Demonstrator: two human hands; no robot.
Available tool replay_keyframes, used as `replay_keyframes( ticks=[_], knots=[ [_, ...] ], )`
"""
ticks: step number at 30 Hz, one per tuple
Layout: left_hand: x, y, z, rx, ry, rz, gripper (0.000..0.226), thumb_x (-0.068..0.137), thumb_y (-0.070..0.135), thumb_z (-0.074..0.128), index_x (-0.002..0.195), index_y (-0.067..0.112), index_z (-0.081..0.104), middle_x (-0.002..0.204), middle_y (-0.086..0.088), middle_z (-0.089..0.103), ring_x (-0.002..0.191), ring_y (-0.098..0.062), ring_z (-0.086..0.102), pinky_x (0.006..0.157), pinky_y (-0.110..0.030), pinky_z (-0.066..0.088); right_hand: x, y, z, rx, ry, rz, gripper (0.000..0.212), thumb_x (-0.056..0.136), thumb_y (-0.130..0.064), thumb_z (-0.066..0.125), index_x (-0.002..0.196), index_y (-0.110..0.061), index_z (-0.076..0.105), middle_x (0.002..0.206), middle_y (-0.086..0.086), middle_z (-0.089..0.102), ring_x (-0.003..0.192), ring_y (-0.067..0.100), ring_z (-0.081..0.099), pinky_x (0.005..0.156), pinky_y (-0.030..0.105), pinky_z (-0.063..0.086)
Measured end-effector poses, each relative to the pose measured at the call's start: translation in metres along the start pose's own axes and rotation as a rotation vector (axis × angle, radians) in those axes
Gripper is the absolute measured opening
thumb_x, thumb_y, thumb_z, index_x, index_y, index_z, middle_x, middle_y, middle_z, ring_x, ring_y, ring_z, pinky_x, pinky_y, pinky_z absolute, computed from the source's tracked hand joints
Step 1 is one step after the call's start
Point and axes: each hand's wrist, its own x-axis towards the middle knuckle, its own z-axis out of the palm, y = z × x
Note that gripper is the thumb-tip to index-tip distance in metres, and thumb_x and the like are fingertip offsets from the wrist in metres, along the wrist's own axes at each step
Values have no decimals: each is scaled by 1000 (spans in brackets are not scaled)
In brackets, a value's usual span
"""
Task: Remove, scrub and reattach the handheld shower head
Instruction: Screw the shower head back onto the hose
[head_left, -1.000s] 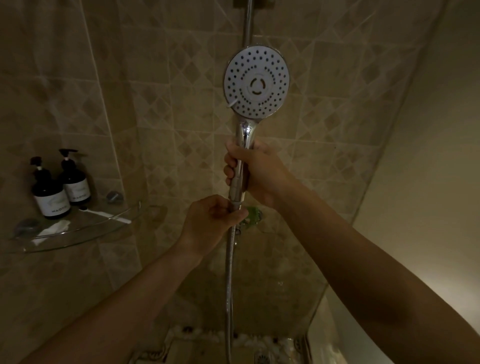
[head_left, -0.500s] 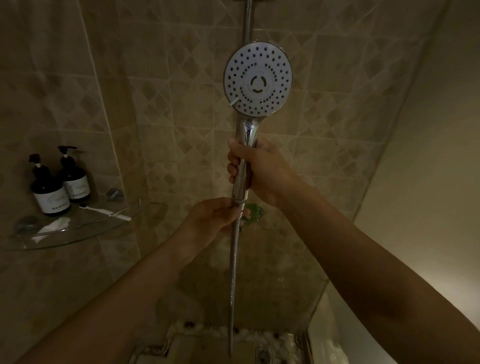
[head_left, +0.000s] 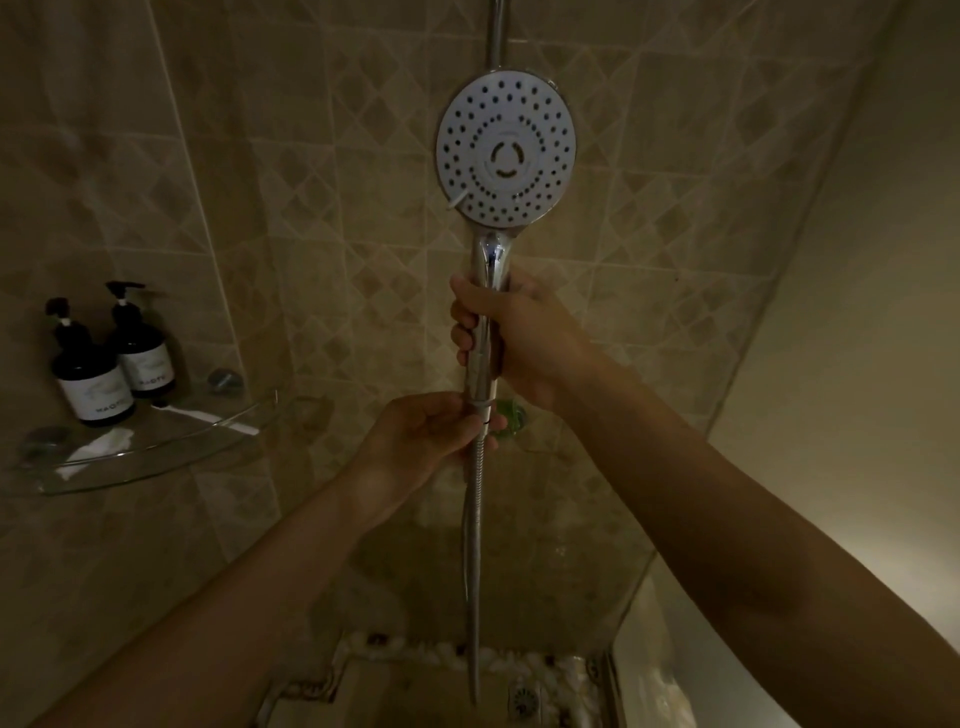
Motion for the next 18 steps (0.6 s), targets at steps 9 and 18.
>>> replay_keyframes(
  ticks=[9, 18],
  knots=[
    [13, 3, 16, 135, 248, 23, 33, 69, 5, 84, 63, 28, 61, 70, 5, 72, 71, -12, 69, 68, -31, 56, 8, -3, -11, 26, -12, 14, 16, 99, -15, 58, 87, -15, 49, 65, 0, 49, 59, 16, 50, 64, 35, 45],
    [23, -3, 42, 136, 292, 34, 24, 75, 8, 81, 91, 20, 67, 75, 13, 73, 70, -3, 69, 64, -20, 56, 17, 0, -38, 40, -40, 31, 12, 99, -15, 59, 105, -12, 48, 67, 1, 48, 59, 16, 50, 60, 33, 46]
  ],
)
